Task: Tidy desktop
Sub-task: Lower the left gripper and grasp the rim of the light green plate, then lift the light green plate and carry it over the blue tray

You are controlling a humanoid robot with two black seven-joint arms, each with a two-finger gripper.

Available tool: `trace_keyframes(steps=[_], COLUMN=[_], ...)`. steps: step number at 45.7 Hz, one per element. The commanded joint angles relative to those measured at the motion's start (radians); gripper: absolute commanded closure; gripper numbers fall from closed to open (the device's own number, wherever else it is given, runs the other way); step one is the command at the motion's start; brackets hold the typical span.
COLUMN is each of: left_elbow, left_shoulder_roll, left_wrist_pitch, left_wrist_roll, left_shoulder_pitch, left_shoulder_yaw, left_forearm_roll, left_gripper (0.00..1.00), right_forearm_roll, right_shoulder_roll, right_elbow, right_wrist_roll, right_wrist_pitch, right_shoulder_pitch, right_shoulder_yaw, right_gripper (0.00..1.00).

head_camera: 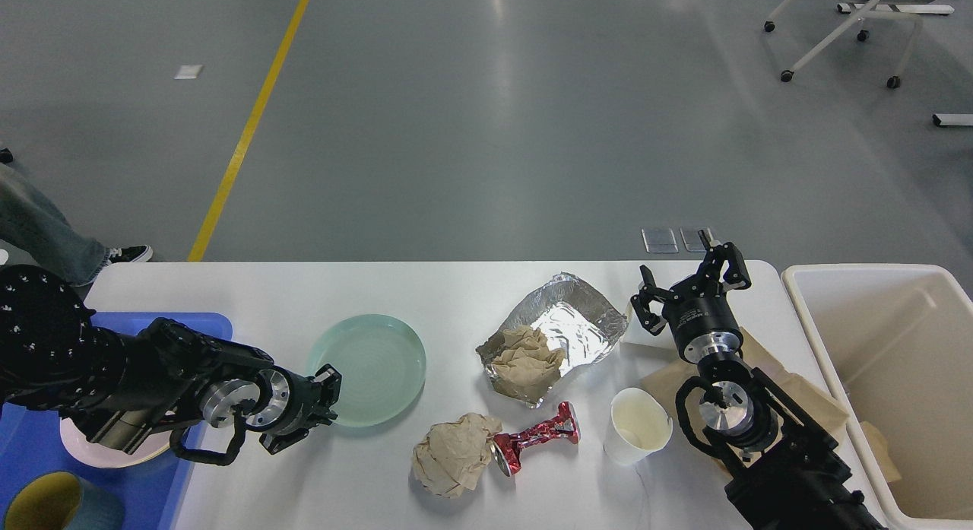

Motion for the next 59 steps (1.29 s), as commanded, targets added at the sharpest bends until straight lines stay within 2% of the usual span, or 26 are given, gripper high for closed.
trace_keyframes(steps=[1, 11, 16, 23, 31, 42, 44, 51, 54, 59], left_elbow=[-0.001, -0.016, -0.054, -0.165, -0.29, -0.568, -0.623, -0.682, -0.683, -0.673], left_shoulder_roll=[0.003, 0.014, 0.029, 0.109, 0.162, 0.17, 0.17, 0.17, 0.172, 0.178], left_wrist_pitch=[-0.024, -0.03, -0.061, -0.174, -0.254, -0.331, -0.395, -0.579, -0.627, -0.63], left_wrist_roll=[0.0, 0.002, 0.0, 0.0, -0.003, -0.013, -0.015, -0.018, -0.018, -0.023], left_shoulder_pitch=[0.001, -0.016, -0.074, -0.249, -0.48, -0.916, -1.032, -1.277, -1.335, -1.343], left_shoulder_yaw=[0.0, 0.015, 0.06, 0.159, 0.299, 0.505, 0.541, 0.623, 0.65, 0.669], left_forearm_roll=[0.0, -0.004, -0.024, -0.029, -0.02, 0.042, 0.092, 0.18, 0.188, 0.192], left_gripper=[1.0, 1.0, 1.0, 1.0, 1.0, 1.0, 1.0, 1.0, 1.0, 1.0], right_forearm_roll=[0.0, 0.0, 0.0, 0.0, 0.0, 0.0, 0.0, 0.0, 0.0, 0.0], right_shoulder_roll=[0.001, 0.001, 0.001, 0.001, 0.0, 0.0, 0.0, 0.001, 0.0, 0.001], right_elbow=[0.0, 0.0, 0.0, 0.0, -0.002, -0.003, -0.002, -0.002, -0.002, -0.002], right_wrist_roll=[0.0, 0.0, 0.0, 0.0, 0.0, 0.0, 0.0, 0.0, 0.0, 0.0], right_wrist_pitch=[0.0, 0.0, 0.0, 0.0, 0.0, 0.0, 0.0, 0.0, 0.0, 0.0], right_shoulder_pitch=[0.0, 0.0, 0.0, 0.0, 0.0, 0.0, 0.0, 0.0, 0.0, 0.0], right_shoulder_yaw=[0.0, 0.0, 0.0, 0.0, 0.0, 0.0, 0.0, 0.0, 0.0, 0.0], right_gripper=[0.0, 0.0, 0.0, 0.0, 0.0, 0.0, 0.0, 0.0, 0.0, 0.0])
